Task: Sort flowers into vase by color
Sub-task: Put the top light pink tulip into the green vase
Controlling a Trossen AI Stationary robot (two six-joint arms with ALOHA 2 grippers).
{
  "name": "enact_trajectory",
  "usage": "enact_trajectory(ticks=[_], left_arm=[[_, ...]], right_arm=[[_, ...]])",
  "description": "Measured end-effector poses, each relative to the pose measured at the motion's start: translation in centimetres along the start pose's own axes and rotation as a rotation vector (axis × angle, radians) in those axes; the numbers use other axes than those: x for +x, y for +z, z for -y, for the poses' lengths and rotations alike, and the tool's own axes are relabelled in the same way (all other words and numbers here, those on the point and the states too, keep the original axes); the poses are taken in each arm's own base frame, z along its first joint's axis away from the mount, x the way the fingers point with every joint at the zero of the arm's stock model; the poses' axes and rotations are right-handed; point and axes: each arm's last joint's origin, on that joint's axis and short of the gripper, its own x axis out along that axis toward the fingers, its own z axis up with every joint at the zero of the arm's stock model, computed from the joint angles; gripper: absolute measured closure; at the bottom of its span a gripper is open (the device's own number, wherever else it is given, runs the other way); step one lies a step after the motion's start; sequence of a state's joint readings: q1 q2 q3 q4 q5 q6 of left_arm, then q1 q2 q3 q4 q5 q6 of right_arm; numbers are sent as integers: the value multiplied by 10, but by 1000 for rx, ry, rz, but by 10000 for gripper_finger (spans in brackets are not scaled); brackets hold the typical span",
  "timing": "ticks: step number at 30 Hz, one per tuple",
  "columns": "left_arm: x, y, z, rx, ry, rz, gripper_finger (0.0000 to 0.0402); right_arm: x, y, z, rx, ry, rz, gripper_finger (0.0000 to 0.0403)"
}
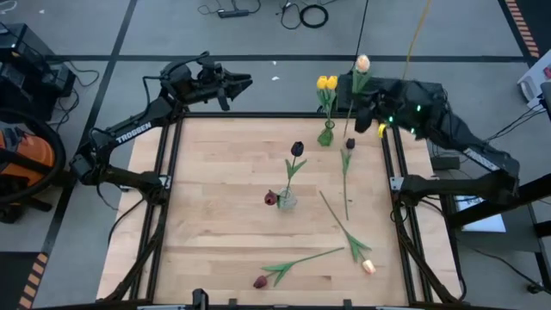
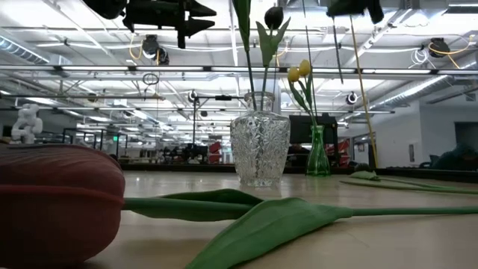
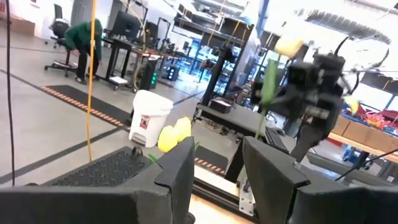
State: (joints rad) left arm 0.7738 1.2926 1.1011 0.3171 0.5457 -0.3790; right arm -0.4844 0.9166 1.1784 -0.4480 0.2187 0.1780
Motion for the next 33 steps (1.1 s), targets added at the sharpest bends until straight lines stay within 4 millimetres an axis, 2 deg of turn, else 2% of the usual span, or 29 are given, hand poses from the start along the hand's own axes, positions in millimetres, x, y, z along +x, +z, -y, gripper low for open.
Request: enact_trajectory(ticks=[5,9,12,18,26,33], left_arm=[[0,0,0,3,3,5,258],[0,0,0,3,3,5,258],[0,0,0,2,3,5,258],[0,0,0,2,3,5,258],[0,0,0,1,3,5,258],[0,0,0,0,4,3,258]], right_arm=[[15,-50,8,11,-58,94,392],[30,-75,11,-71,-64,237,392],[36,-85,17,-67,-122,320,392],[45,-104,28,-41,-190,267,392],[56,-107,29,-28,-194,290,392],[71,-125,30,-47,-209,151,390]])
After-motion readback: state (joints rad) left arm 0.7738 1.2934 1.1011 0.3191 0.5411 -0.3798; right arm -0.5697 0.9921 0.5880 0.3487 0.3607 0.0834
